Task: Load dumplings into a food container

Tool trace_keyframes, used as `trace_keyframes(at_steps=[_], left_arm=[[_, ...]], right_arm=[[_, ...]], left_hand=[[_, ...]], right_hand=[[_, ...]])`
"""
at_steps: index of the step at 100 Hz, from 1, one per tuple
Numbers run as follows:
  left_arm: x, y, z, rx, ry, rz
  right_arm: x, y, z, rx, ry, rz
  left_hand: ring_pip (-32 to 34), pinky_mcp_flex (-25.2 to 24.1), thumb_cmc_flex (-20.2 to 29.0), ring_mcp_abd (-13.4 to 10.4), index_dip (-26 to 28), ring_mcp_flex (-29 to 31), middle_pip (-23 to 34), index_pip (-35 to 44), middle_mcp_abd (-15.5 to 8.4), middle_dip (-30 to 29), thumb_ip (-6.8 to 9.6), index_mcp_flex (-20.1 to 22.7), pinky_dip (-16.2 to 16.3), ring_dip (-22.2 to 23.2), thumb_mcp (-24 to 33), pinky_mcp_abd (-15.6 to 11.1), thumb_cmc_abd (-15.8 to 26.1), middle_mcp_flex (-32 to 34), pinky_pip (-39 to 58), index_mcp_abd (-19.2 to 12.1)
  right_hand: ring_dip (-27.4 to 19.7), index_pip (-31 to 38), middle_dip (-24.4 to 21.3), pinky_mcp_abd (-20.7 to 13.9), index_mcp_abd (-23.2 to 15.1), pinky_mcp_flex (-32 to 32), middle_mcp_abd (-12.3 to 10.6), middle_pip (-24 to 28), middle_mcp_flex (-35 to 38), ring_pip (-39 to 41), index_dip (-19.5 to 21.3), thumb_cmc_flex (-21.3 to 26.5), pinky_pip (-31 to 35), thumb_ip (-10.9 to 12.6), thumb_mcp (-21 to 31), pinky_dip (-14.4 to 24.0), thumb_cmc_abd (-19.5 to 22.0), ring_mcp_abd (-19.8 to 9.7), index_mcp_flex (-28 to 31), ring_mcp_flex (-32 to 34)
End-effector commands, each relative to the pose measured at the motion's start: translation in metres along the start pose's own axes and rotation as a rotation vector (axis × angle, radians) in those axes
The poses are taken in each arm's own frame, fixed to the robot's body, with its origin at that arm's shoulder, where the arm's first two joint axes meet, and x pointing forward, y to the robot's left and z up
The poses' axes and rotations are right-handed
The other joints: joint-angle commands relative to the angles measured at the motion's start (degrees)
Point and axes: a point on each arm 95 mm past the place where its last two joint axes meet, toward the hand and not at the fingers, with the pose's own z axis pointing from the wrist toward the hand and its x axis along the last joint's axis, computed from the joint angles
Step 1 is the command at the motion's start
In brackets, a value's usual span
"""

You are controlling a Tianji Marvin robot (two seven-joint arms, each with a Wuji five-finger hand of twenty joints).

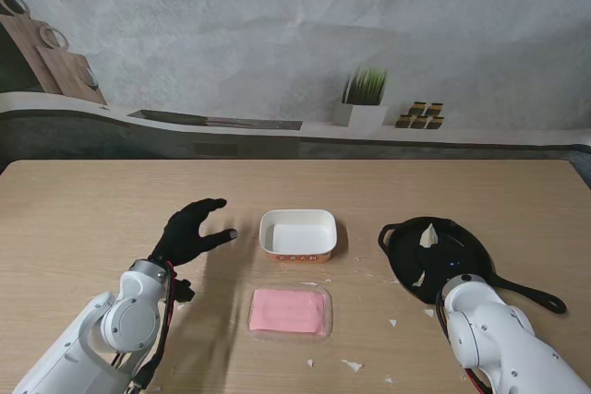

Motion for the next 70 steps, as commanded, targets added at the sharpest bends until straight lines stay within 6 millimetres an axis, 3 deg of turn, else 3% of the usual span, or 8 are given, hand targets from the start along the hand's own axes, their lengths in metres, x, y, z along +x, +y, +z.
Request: trace_keyframes(at_steps=[1,7,10,13,18,21,43,70], left_arm=[[0.0007,0.0013,0.0001,-0.009,0.003,-0.001],[0.0006,0.0012,0.0002,-0.008,0.003,-0.002],[0.0005,0.0011,0.0002,-0.008,0.002,-0.001],[0.0004,0.0011,0.0003,-0.007,0.002,0.0],[0.0003,0.0011,0.0003,-0.008,0.001,0.0],[0.0003,0.0011,0.0003,-0.008,0.001,0.0],[-0.0002,0.0008,0.0006,-0.006,0.0,0.003],[-0.0018,-0.0004,0.0017,0.0,0.002,0.014]], right_arm=[[0.0034,-0.0116,-0.0003,0.05,0.019,-0.016],[0.0036,-0.0116,0.0008,0.049,0.028,-0.026],[0.0036,-0.0116,0.0013,0.048,0.033,-0.03],[0.0036,-0.0114,0.0016,0.048,0.036,-0.033],[0.0036,-0.0113,0.002,0.047,0.04,-0.04],[0.0036,-0.0114,0.0023,0.044,0.043,-0.046],[0.0036,-0.0109,0.0063,-0.006,0.067,-0.065],[0.0006,-0.0073,0.0083,-0.121,0.123,-0.122]], left_hand=[[-0.5,-0.9,1.0,-0.1,0.5,0.6,-0.4,-0.5,0.8,0.1,2.1,0.3,1.9,1.2,-1.4,-0.7,1.8,0.3,-2.6,0.0],[-0.4,-0.9,1.1,-0.1,0.5,0.6,-0.4,-0.5,0.8,0.1,2.11,0.4,1.9,1.2,-1.4,-0.7,1.8,0.3,-2.6,-0.1],[-0.4,-1.0,1.1,-0.1,0.6,0.6,-0.4,-0.5,0.8,0.1,2.11,0.4,1.9,1.3,-1.4,-0.7,1.8,0.3,-2.6,-0.1],[-0.4,-1.0,1.1,-0.1,0.6,0.7,-0.4,-0.5,0.8,0.1,2.11,0.4,1.9,1.3,-1.4,-0.7,1.7,0.4,-2.7,-0.1],[-0.3,-1.0,1.2,0.0,0.6,0.7,-0.4,-0.4,0.9,0.1,2.13,0.5,1.9,1.3,-1.3,-0.7,1.6,0.4,-2.7,0.1],[-0.2,-1.0,1.2,-0.1,0.6,0.7,-0.4,-0.4,0.9,0.1,2.13,0.5,1.9,1.4,-1.3,-0.7,1.6,0.5,-2.7,0.0],[0.2,-0.9,1.5,0.0,0.6,1.1,-0.2,-0.4,0.8,0.1,2.14,0.8,1.9,1.6,-1.0,-0.5,1.1,0.9,-2.6,0.3],[0.9,-0.9,1.5,0.2,0.7,1.8,-0.1,-0.1,1.3,0.2,2.12,0.9,1.9,1.9,-0.3,-0.5,0.5,1.3,-2.7,0.6]], right_hand=[[1.3,0.5,1.0,-0.5,-3.6,1.3,-1.3,2.6,1.6,3.0,1.2,2.7,3.5,1.9,4.1,-0.7,-1.5,-0.8,3.9,2.8],[1.9,2.0,1.5,-0.9,-3.5,2.5,-1.9,3.7,2.9,5.2,2.9,4.4,4.9,1.9,6.0,-0.6,-1.8,-1.7,5.3,4.3],[2.0,2.6,-0.5,-1.1,-3.2,3.2,-2.4,4.8,3.8,6.5,3.6,6.3,5.9,-2.0,6.3,-0.8,-2.7,-2.2,6.0,5.1],[2.2,4.0,-1.6,-1.5,-3.3,3.7,-2.7,5.7,4.3,7.6,2.7,7.8,6.7,-4.1,6.6,-0.7,-3.7,-2.6,6.4,5.7],[2.5,6.5,-2.5,-1.5,-3.5,4.7,-2.9,7.1,5.8,9.2,1.5,10.2,7.9,-6.0,6.9,-0.5,-5.3,-3.0,7.3,7.0],[0.1,8.3,-3.2,-1.5,-3.7,5.5,-3.0,7.9,7.0,10.3,0.3,11.9,8.5,-7.1,7.4,-0.5,-6.3,-2.8,8.1,8.0],[-6.4,12.5,-2.3,0.3,-6.2,11.8,-3.8,8.8,16.9,15.0,-0.5,17.6,11.4,-7.6,10.5,-0.6,-10.3,-0.8,17.4,16.2],[-9.7,12.5,-2.2,2.5,-6.4,17.5,-3.4,4.3,24.9,13.6,-1.8,17.7,11.8,-9.4,13.6,-1.8,-17.7,0.8,25.5,23.0]])
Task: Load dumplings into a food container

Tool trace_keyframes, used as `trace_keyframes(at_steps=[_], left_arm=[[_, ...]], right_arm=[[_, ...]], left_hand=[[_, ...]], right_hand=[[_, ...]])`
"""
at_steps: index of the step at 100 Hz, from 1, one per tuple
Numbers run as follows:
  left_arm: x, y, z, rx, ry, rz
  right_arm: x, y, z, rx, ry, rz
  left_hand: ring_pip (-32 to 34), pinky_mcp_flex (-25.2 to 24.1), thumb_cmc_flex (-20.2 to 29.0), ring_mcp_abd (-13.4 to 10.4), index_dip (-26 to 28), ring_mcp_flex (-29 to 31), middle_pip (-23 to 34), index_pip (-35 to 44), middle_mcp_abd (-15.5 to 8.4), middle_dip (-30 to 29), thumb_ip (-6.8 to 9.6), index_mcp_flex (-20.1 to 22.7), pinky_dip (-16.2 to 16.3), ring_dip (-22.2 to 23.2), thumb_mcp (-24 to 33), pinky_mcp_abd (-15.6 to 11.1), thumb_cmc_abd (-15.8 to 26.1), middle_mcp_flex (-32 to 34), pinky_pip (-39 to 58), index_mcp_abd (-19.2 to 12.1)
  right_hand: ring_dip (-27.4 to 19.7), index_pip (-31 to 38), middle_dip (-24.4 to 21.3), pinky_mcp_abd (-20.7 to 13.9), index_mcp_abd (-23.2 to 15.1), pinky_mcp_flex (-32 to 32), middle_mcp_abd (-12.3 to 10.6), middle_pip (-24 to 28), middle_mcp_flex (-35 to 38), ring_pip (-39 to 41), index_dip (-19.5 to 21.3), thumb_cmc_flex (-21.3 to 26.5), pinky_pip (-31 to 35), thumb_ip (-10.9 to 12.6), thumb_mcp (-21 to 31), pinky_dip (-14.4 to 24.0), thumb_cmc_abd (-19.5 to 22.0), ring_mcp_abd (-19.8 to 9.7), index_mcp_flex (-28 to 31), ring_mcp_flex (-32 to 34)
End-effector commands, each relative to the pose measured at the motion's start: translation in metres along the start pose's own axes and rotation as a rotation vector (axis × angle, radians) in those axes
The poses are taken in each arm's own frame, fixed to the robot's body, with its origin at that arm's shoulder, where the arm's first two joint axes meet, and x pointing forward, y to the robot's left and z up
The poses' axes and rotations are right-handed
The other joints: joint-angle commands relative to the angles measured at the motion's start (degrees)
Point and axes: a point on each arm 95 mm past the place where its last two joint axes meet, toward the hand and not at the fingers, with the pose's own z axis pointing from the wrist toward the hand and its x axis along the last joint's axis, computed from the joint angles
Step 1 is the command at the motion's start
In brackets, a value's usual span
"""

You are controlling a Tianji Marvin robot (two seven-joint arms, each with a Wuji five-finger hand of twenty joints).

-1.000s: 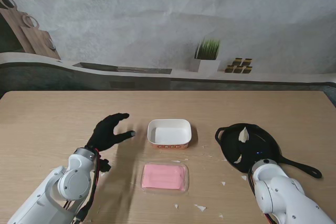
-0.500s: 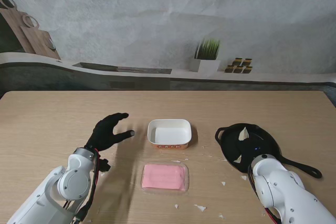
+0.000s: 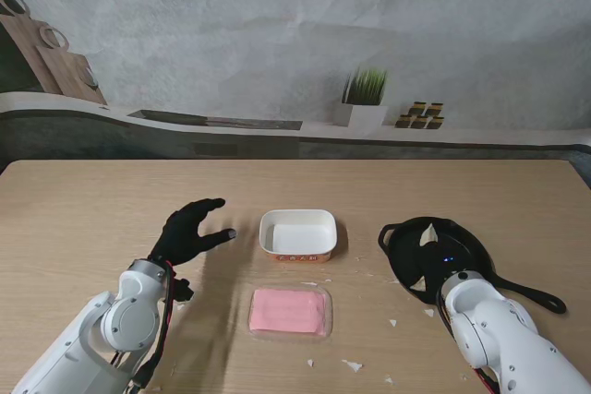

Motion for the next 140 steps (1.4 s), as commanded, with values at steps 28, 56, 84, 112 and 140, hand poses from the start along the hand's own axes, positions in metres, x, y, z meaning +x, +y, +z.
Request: trace_keyframes(at_steps=[28,56,84,112,140], left_arm=[[0.0,0.0,0.001,0.001,0.007,-0.001],[0.0,0.0,0.001,0.005,0.008,-0.004],[0.001,0.001,0.001,0.006,0.008,-0.018],[-0.001,-0.003,0.001,0.02,0.016,-0.023],[-0.004,-0.009,-0.003,0.049,0.009,-0.033]], right_arm=[[-0.01,0.007,-0.011,-0.21,0.043,-0.014],[-0.023,0.024,-0.021,-0.351,0.026,0.067],[-0.018,0.048,-0.017,-0.442,0.003,0.273],[0.029,0.097,0.011,-0.424,0.117,0.369],[0.088,0.131,0.044,-0.365,0.194,0.453]], left_hand=[[1.5,-0.7,1.1,0.2,0.6,1.3,0.1,-0.1,1.2,0.2,2.03,1.3,1.3,1.3,0.5,-0.4,0.3,0.4,-2.7,1.3],[1.9,-0.6,0.7,0.0,0.4,1.2,0.2,-0.2,1.3,0.1,1.9,1.6,1.3,1.3,1.2,-0.4,0.5,0.6,-2.7,1.6],[1.8,-0.6,0.5,0.1,0.3,1.0,0.1,-0.3,1.5,0.0,1.76,1.8,1.2,1.1,0.9,-0.6,1.5,0.6,-2.7,1.6],[1.9,-0.5,0.8,0.0,0.2,1.1,0.1,-0.5,1.4,0.0,1.76,1.8,1.2,1.1,0.6,-0.5,1.8,0.6,-2.7,1.8],[1.8,-0.6,1.0,0.1,0.2,1.0,0.1,-0.5,1.5,0.0,1.79,1.8,1.1,1.0,0.4,-0.6,1.9,0.6,-2.8,1.9]], right_hand=[[0.7,5.5,0.7,2.8,0.6,2.8,-0.8,-2.9,4.7,-0.6,-0.8,0.9,2.0,-3.6,6.9,-1.3,-4.6,3.6,8.7,6.2],[1.4,5.9,1.0,2.9,0.4,2.8,-0.8,-3.0,5.0,-0.3,-0.8,0.7,1.9,-3.9,7.7,-1.3,-5.0,3.6,9.2,6.4],[1.9,6.1,1.4,3.4,0.7,2.5,-0.4,-2.9,4.7,0.0,-0.6,0.9,1.7,-4.0,7.8,-1.3,-4.7,3.9,8.9,6.0],[2.2,6.2,1.6,3.4,0.7,2.3,-0.5,-2.8,4.4,0.3,-0.4,0.7,1.7,-4.0,7.7,-1.2,-4.1,3.6,8.5,5.8],[2.3,6.2,1.7,3.0,0.3,1.8,-0.7,-2.6,4.0,0.5,-0.2,0.7,1.8,-3.9,7.5,-1.1,-3.6,3.5,8.2,5.5]])
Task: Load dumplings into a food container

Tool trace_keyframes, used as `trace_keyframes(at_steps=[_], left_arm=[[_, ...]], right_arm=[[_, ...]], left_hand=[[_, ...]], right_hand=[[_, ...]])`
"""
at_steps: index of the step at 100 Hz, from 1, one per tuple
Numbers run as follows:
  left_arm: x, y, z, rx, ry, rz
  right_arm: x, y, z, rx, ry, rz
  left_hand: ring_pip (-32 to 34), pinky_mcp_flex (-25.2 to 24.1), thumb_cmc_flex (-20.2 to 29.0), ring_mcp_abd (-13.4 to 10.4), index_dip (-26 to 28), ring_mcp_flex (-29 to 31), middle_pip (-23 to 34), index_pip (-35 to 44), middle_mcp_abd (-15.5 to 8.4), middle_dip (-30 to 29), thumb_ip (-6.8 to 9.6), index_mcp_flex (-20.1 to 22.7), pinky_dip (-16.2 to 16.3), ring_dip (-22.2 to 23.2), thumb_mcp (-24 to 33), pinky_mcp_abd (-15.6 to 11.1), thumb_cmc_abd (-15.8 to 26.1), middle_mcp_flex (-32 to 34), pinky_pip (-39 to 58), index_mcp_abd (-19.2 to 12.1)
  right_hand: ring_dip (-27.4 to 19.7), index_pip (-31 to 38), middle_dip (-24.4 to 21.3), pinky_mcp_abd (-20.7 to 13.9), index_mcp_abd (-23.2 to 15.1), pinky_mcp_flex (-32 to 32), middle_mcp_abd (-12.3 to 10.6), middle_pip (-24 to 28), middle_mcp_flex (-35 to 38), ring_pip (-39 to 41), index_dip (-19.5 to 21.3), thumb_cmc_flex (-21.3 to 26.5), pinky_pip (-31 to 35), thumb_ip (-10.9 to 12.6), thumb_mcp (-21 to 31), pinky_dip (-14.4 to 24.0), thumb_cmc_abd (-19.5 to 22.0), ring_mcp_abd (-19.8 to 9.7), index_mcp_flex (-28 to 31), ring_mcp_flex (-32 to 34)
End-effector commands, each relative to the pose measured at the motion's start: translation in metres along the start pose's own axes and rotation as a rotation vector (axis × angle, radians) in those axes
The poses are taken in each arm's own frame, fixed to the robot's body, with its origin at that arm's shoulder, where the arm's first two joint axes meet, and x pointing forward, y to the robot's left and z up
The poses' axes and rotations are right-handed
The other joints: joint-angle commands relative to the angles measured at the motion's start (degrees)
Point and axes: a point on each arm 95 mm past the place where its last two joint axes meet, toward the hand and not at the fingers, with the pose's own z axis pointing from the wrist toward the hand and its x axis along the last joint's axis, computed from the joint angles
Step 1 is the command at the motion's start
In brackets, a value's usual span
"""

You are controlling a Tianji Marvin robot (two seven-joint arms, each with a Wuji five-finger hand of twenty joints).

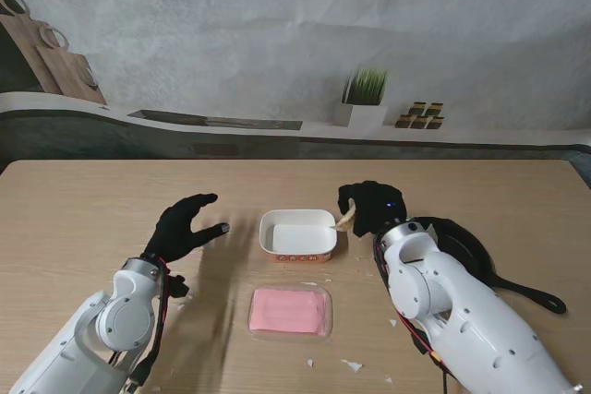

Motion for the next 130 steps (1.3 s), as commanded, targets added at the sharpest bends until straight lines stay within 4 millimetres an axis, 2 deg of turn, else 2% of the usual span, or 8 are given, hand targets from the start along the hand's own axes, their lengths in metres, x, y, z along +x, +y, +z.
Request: trace_keyframes(at_steps=[1,36,60,104,130], left_arm=[[0.002,0.0,-0.002,0.001,0.002,-0.01],[0.001,-0.002,-0.003,0.016,0.0,-0.02],[0.001,-0.002,-0.003,0.016,-0.005,-0.02],[0.0,-0.004,-0.003,0.02,-0.011,-0.02],[0.0,-0.005,-0.003,0.024,-0.008,-0.02]], right_arm=[[0.02,0.001,0.011,0.01,0.026,0.026],[0.063,-0.027,0.049,0.085,0.029,0.087],[0.077,-0.044,0.064,0.121,0.044,0.073],[0.097,-0.063,0.066,0.214,0.061,0.06],[0.097,-0.067,0.062,0.251,0.071,0.017]], left_hand=[[0.5,-0.6,1.0,0.1,0.2,1.0,0.1,-0.5,0.8,0.0,1.8,1.0,1.0,0.4,-0.5,-0.7,1.8,0.1,-2.2,0.5],[0.5,-0.6,1.1,0.1,0.2,1.1,0.1,-0.6,0.8,0.0,1.81,1.2,1.0,0.5,-0.6,-0.7,1.9,0.1,-2.2,0.4],[0.5,-0.5,1.2,0.1,0.2,1.0,0.1,-0.5,0.7,0.0,1.84,1.3,0.9,0.4,-0.6,-0.7,1.9,0.1,-2.2,0.5],[0.5,-0.7,1.4,0.1,0.4,1.1,0.1,-0.3,0.8,0.0,1.85,1.5,0.9,0.5,-0.6,-0.7,1.9,0.2,-2.3,-0.1],[0.4,-0.7,1.4,0.2,0.7,1.2,0.0,0.1,0.8,0.0,1.84,1.6,0.9,0.5,-0.7,-0.6,1.9,0.3,-2.3,-0.7]], right_hand=[[0.7,6.7,0.5,0.3,0.4,-0.8,-0.6,-0.4,0.0,1.3,1.9,0.6,1.6,-1.9,5.7,-0.5,0.5,2.2,4.1,2.0],[0.8,7.0,0.7,-0.3,0.2,-1.8,-0.5,0.2,-1.4,1.6,2.3,0.5,1.5,-1.6,4.9,-0.4,2.4,1.7,2.7,0.9],[1.1,7.6,0.3,-0.7,0.1,-3.7,0.1,1.9,-4.3,2.7,2.8,0.1,1.8,-0.5,3.1,0.1,6.1,1.0,-0.4,-1.3],[2.4,6.4,-1.7,-1.2,-0.2,-5.4,0.6,3.3,-6.0,3.4,0.3,-0.8,2.2,0.2,1.6,0.5,8.6,0.7,-2.4,-3.1],[4.4,-2.3,-2.5,-1.4,2.5,-8.6,0.5,2.6,-10.0,2.8,-5.4,-2.2,1.7,0.5,0.1,0.9,10.1,0.8,-7.5,-7.2]])
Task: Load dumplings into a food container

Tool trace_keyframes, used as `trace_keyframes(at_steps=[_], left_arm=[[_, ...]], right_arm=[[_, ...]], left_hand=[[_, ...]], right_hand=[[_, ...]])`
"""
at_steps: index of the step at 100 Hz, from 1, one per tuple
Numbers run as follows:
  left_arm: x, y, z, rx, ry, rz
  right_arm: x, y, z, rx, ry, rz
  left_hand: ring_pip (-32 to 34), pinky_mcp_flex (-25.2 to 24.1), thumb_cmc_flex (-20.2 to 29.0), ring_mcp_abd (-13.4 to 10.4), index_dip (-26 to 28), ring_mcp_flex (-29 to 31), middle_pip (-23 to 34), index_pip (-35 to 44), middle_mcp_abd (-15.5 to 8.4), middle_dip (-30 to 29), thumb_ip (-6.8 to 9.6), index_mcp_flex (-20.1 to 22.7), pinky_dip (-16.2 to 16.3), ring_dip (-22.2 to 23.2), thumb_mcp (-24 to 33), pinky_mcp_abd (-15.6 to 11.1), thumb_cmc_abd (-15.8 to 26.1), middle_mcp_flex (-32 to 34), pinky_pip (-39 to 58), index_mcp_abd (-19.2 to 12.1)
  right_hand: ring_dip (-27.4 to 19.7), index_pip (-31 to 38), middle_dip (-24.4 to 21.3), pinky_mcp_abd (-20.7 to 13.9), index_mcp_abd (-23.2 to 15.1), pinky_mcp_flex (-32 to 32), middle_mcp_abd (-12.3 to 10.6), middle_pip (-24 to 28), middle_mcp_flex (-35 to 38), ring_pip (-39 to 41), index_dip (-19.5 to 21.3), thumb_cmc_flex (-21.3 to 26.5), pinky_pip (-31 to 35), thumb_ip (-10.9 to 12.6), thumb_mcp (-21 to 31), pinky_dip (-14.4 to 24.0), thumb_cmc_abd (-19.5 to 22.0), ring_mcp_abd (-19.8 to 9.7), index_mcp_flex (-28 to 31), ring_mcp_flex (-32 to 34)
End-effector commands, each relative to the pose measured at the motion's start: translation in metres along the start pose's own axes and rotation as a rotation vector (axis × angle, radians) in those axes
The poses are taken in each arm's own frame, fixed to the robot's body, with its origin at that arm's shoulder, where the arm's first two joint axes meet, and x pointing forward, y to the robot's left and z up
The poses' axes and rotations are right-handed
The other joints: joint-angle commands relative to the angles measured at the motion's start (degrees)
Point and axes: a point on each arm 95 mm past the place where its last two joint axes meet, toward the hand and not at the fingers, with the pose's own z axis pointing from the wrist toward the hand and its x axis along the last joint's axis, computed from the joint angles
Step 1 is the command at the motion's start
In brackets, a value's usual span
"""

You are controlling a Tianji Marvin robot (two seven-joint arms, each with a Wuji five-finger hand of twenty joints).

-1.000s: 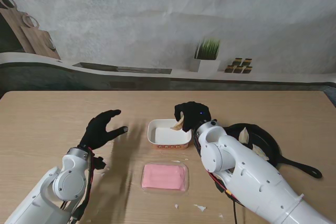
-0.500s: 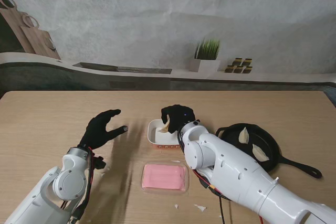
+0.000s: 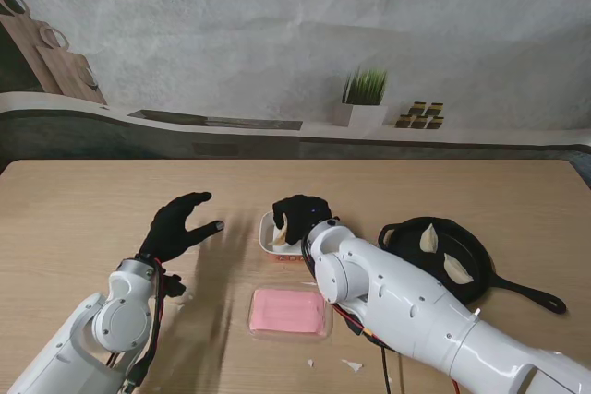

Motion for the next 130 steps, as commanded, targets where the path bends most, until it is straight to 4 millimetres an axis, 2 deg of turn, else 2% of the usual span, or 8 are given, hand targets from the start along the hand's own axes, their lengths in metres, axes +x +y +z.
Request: trace_keyframes(at_steps=[1,17,21,24,28,59,100,130], left_arm=[[0.003,0.001,0.0,-0.007,0.005,-0.007],[0.003,0.001,0.001,-0.011,0.004,-0.008],[0.004,0.001,0.001,-0.011,0.005,-0.009],[0.004,0.002,0.001,-0.011,0.005,-0.009],[0.004,0.002,0.001,-0.011,0.005,-0.009],[0.003,0.002,0.001,-0.013,0.003,-0.009],[0.004,0.0,0.004,-0.016,0.01,0.0],[0.005,0.001,0.006,-0.022,0.014,0.008]], right_arm=[[0.005,-0.002,-0.003,0.024,0.001,0.004],[0.006,-0.001,-0.008,0.052,0.001,0.002],[0.007,0.0,-0.009,0.062,0.003,0.003],[0.007,0.001,-0.01,0.07,0.005,0.005],[0.007,0.001,-0.011,0.076,0.009,0.006],[-0.012,0.03,-0.044,0.026,0.034,-0.087],[-0.1,0.053,-0.133,0.04,-0.167,-0.318],[-0.151,0.04,-0.173,0.084,-0.387,-0.418]], left_hand=[[0.4,-0.7,1.4,0.2,0.7,1.2,0.0,0.1,0.8,0.0,1.85,0.9,0.9,0.5,-0.7,-0.6,2.0,0.3,-2.2,-0.9],[0.4,-0.7,1.4,0.2,0.8,1.3,-0.1,0.2,1.0,0.0,1.84,0.9,0.9,0.5,-0.8,-0.7,2.0,0.2,-2.2,-1.3],[0.4,-0.7,1.5,0.3,0.8,1.3,-0.1,0.3,1.1,0.0,1.84,0.9,0.9,0.5,-0.8,-0.6,2.1,0.2,-2.2,-1.4],[0.4,-0.8,1.4,0.2,0.9,1.4,-0.1,0.3,0.9,0.0,1.83,0.9,0.8,0.5,-0.8,-0.7,2.1,0.3,-2.2,-1.5],[0.4,-0.8,1.5,0.2,0.9,1.4,-0.1,0.3,1.0,0.0,1.83,0.9,0.8,0.5,-0.9,-0.7,2.1,0.2,-2.2,-1.5],[0.4,-0.8,1.5,0.2,1.1,1.4,-0.1,0.5,0.9,0.0,1.85,1.0,0.8,0.5,-1.0,-0.7,2.1,0.3,-2.3,-1.8],[0.2,-0.8,1.5,0.1,1.3,1.3,-0.2,0.6,1.0,0.0,1.86,1.1,0.8,0.5,-1.2,-0.7,2.2,0.4,-2.2,-1.7],[0.0,-1.5,1.6,0.2,1.4,1.0,-0.3,0.6,1.1,0.0,1.86,1.6,0.8,0.4,-1.4,-0.8,2.1,0.4,-2.5,-1.7]], right_hand=[[1.3,-1.6,-0.8,-0.8,1.8,-1.7,0.4,0.7,-2.3,0.9,-1.5,-0.6,1.7,0.5,0.7,1.1,1.0,0.7,-2.6,-1.6],[6.1,-8.1,-0.4,-2.7,2.2,-7.5,0.5,-0.2,-10.8,-0.9,5.4,-4.0,0.5,1.9,-0.2,2.3,4.0,0.3,-9.5,-9.0],[6.9,-8.6,0.2,-3.2,2.3,-9.7,0.5,-1.0,-14.1,-1.9,5.3,-5.8,0.0,4.4,-0.1,2.6,5.7,0.4,-11.4,-11.8],[8.0,-8.8,2.3,-4.0,2.4,-11.7,0.1,-2.0,-17.6,-2.8,5.2,-7.6,-0.3,9.6,-0.3,3.1,7.5,0.2,-13.7,-14.7],[8.8,-8.9,3.4,-5.0,2.8,-13.9,-0.2,-2.6,-21.2,-3.3,5.2,-8.6,-0.6,10.8,-0.8,3.5,8.1,0.0,-16.3,-17.9],[10.2,-9.2,3.3,-8.5,5.7,-23.1,-0.9,-3.2,-33.2,-6.9,5.1,-16.2,-3.4,10.3,-8.9,4.7,10.3,-0.2,-25.9,-31.3],[4.3,-11.5,1.0,-5.9,12.5,-25.2,-1.2,-8.5,-33.0,-19.9,1.5,-22.1,-10.7,9.4,-16.0,3.8,7.8,2.9,-27.3,-34.3],[2.4,-11.2,0.8,-1.4,18.9,-18.6,5.4,-9.8,-25.7,-22.7,-0.1,-24.6,-11.3,8.0,-13.4,3.4,4.5,5.4,-20.5,-26.4]])
